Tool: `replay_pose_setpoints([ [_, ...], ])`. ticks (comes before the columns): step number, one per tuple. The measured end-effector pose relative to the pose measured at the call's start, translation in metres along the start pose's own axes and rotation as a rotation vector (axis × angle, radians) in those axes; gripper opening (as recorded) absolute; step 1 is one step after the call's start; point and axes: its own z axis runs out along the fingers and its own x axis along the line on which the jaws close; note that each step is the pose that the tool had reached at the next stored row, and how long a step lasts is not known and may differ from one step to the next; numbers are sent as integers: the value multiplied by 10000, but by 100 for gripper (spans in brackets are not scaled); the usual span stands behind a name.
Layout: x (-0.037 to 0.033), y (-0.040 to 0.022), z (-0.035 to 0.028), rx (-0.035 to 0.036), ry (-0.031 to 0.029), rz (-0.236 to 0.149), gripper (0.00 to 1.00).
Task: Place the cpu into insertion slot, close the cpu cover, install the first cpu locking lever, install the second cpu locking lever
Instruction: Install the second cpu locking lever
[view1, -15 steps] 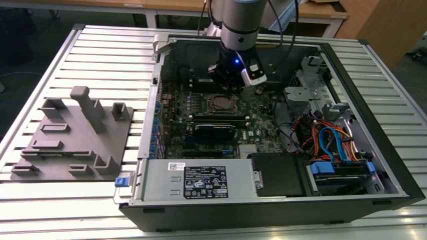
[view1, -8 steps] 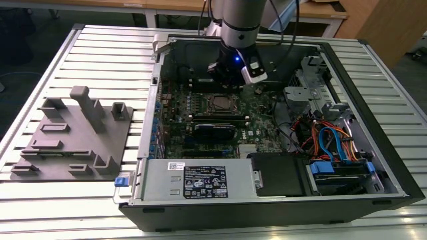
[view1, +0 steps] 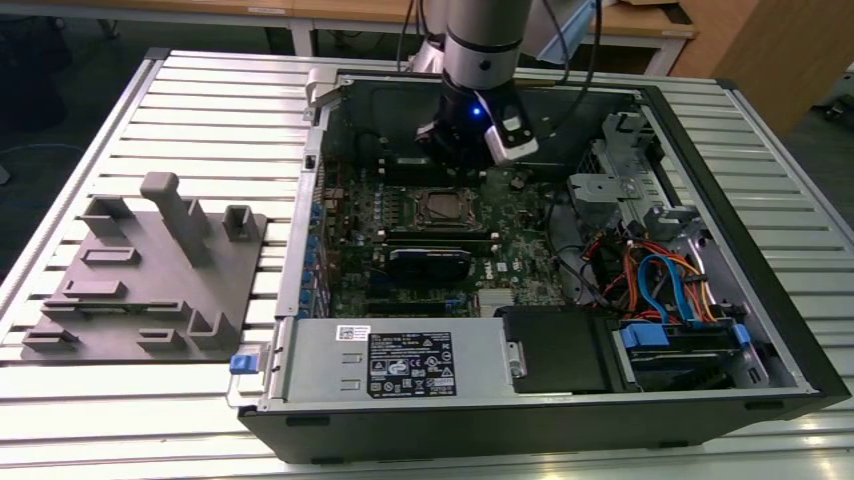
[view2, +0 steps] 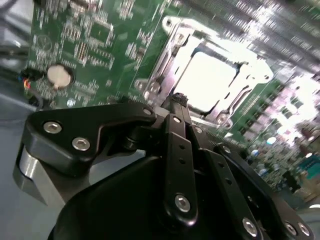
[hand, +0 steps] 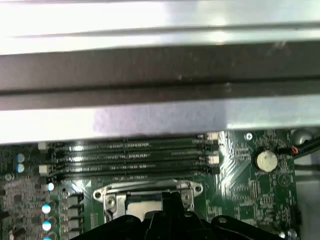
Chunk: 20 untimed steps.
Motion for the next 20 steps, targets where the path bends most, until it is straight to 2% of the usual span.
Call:
replay_pose_setpoints([
  [1,0,0,0,161,-12,-4,10],
  [2,0,0,0,286,-20,-8,10],
  [3,0,0,0,348,-26,-9,10],
  [12,-4,-56,-3,361,-27,-10,10],
  [20,-5,-67,-3,361,-27,-11,10],
])
